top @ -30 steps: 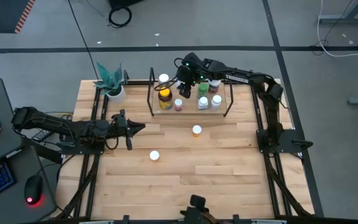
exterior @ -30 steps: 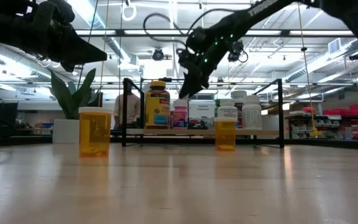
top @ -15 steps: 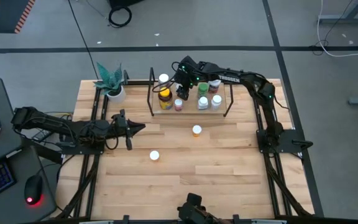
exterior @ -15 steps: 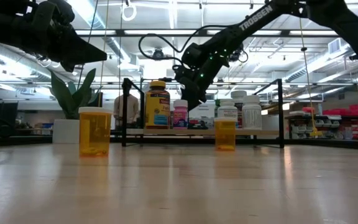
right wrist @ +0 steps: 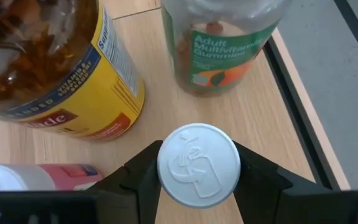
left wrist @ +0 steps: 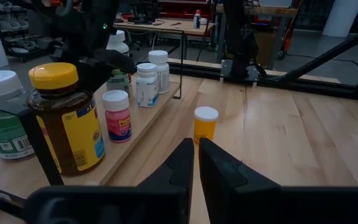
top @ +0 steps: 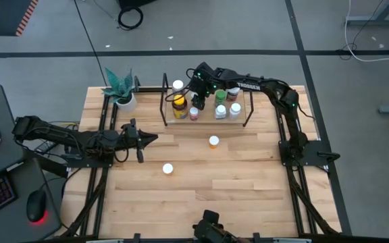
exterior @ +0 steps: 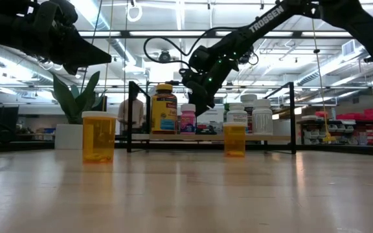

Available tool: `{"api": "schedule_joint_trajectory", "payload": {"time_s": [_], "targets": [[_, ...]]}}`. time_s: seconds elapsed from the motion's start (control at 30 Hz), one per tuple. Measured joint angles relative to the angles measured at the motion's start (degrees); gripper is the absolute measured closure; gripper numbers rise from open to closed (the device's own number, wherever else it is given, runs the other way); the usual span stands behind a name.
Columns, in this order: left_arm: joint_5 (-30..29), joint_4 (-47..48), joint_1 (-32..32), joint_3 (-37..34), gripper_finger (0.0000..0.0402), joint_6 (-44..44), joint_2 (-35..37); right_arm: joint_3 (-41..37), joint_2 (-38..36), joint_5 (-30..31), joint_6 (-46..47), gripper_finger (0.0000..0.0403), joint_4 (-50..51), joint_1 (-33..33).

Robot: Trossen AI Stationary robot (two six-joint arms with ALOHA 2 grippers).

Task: Pick and place medicine bottles onto shelf by color
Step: Put the white medicine bottle on the shelf

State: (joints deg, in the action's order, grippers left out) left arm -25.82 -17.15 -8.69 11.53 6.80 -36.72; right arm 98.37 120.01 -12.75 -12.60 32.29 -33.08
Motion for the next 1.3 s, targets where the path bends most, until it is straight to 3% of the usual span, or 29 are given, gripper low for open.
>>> {"api": "schedule_joint_trajectory", "payload": {"time_s": [1.3], "targets": [[0.0,0.0,0.0,0.0,0.0373,0.0,0.0,0.0,0.0,-0.9,-0.5,0.0204,1.2,0.0]]}}
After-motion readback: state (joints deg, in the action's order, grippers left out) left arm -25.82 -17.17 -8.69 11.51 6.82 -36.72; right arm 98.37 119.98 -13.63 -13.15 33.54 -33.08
